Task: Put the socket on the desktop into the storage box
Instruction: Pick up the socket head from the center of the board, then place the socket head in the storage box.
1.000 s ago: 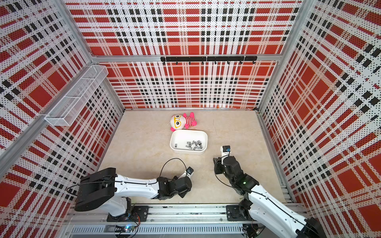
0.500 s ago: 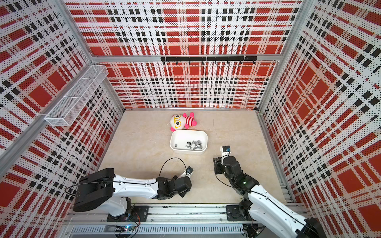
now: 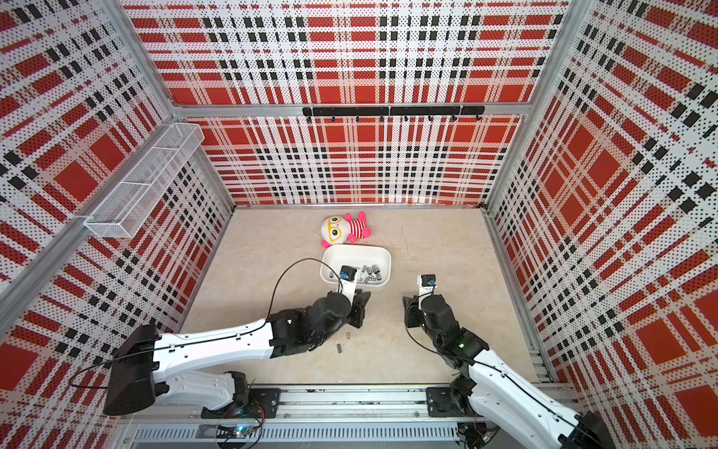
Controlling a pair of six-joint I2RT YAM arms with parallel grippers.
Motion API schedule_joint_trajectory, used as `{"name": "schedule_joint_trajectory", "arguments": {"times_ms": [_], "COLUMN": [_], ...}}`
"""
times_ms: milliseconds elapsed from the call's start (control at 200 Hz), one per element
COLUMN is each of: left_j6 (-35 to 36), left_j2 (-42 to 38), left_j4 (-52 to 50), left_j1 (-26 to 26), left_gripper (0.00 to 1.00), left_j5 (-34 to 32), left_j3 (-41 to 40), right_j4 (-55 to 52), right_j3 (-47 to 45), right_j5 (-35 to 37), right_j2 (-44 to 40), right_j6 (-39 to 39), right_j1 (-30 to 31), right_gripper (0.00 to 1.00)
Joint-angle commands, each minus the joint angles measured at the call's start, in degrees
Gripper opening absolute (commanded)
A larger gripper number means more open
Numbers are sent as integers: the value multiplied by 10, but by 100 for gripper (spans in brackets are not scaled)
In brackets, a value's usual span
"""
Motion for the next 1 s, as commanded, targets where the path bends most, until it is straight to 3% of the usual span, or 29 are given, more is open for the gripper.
{"name": "schedule_joint_trajectory", "arguments": {"times_ms": [0, 140, 301, 616, 992], "left_j6": [-29, -36, -34, -14, -5], "left_j2": [39, 105, 188, 296, 279], "left_j4": [37, 47, 41, 2, -2], "left_j1": [61, 125, 167, 180, 188], "left_gripper": [0, 0, 0, 0, 32], "left_j5": [45, 102, 122, 106, 93], "left_j3": [23, 58, 100, 152, 132], "right_j4": [-1, -4, -4, -3, -4], "right_j3": [-8, -8, -8, -8, -7], "right_j5": [15, 15, 14, 11, 10], "right_j2": [-16, -23, -27, -24, -21], "right_j6": [1, 3, 3, 2, 2], "right_j1": [-1, -1, 0, -1, -1], "right_gripper": [40, 40, 41, 41, 42]}}
